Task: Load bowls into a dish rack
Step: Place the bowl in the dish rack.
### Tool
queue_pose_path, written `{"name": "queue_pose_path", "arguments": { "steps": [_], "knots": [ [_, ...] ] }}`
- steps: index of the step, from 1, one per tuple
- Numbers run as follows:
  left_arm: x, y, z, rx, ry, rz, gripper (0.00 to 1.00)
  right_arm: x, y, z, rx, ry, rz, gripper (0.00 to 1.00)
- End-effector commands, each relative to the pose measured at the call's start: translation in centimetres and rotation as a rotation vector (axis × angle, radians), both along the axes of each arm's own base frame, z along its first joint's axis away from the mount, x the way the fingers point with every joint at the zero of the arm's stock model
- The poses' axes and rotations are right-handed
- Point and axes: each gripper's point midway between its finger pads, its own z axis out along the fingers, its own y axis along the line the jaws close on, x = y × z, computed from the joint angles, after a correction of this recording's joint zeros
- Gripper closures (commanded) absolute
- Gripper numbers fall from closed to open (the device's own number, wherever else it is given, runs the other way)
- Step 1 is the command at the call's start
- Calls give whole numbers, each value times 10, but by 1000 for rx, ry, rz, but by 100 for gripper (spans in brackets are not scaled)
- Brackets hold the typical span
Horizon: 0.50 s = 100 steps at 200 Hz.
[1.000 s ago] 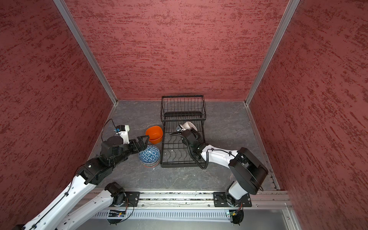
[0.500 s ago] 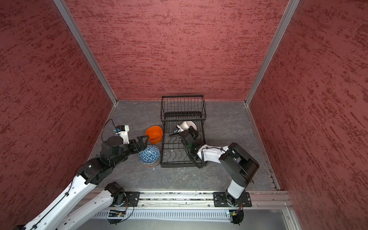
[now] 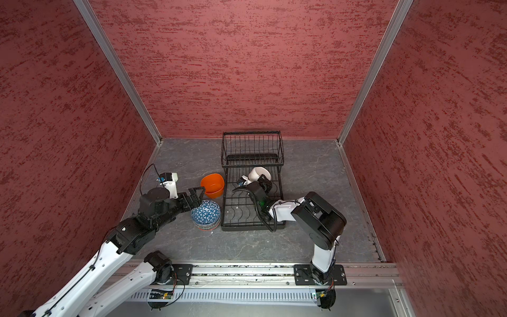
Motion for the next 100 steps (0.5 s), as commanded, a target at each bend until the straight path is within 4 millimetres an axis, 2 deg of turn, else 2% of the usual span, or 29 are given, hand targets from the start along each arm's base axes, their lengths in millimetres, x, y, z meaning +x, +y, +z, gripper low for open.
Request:
{"name": "queue_pose_path", "arguments": {
  "steps": [1, 100],
  "knots": [
    [-2, 1, 3, 8, -5, -11, 0, 21, 2, 40, 23, -128, -21, 69],
    [-3, 2, 4, 7, -1, -8, 0, 54, -17, 44, 10, -163, -59, 69]
  ]
}}
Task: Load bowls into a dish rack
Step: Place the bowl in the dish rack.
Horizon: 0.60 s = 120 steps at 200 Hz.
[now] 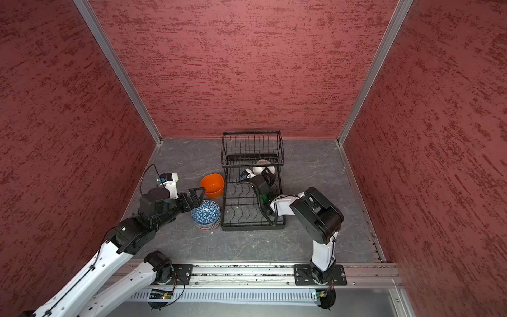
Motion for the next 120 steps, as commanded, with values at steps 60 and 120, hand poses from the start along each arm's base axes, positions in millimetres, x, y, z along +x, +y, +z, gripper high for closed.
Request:
{"name": "queue_pose_path", "arguments": {
  "steps": [60, 120],
  "knots": [
    [-1, 2, 6, 5, -10, 0, 0, 30, 3, 22, 15, -78, 5, 68],
    [0, 2, 3, 6, -4, -2, 0, 35, 1, -6, -7, -26, -2, 66]
  ]
}}
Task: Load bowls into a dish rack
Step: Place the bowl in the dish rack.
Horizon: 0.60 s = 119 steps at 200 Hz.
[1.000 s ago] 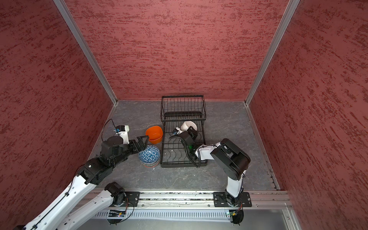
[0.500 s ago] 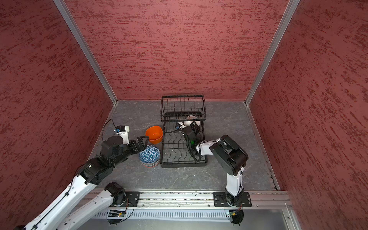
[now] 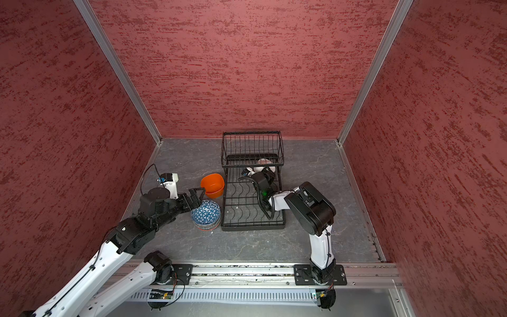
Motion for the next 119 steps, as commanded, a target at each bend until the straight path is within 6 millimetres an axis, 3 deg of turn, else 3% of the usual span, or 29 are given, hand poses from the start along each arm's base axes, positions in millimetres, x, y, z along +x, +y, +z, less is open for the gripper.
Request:
{"name": "queue_pose_path", "arguments": {
  "steps": [1, 30, 119],
  "knots": [
    [0, 1, 6, 1, -13, -2, 0, 12, 4, 14, 17, -49, 7, 66],
    [0, 1, 4, 2, -9, -4, 0, 11, 3, 7, 25, -29, 2, 62],
    [2, -8, -1, 9, 2, -49, 0, 6, 1, 1, 75, 12, -13, 38]
  ]
}}
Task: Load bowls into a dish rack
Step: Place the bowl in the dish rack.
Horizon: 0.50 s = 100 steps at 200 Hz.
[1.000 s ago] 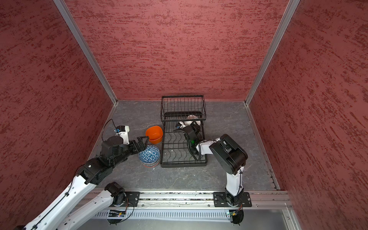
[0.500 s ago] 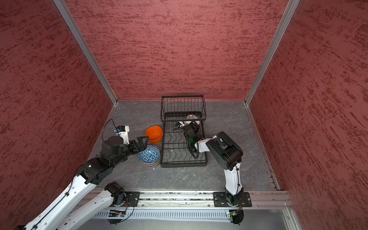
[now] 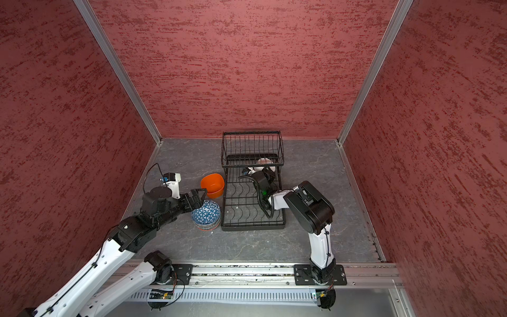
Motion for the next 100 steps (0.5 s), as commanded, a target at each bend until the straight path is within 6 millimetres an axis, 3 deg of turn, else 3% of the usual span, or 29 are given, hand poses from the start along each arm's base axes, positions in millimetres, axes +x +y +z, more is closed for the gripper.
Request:
{"name": "queue_pose_path", "arguments": {
  "steps": [1, 52, 100],
  "knots": [
    [1, -2, 5, -4, -19, -15, 0, 3, 2, 4, 28, 4, 0, 38],
    [1, -2, 5, -3, -18, -16, 0, 3, 2, 6, 37, -1, -2, 20],
    [1, -1, 6, -5, -20, -14, 0, 3, 4, 18, 70, -20, -1, 13]
  ]
}}
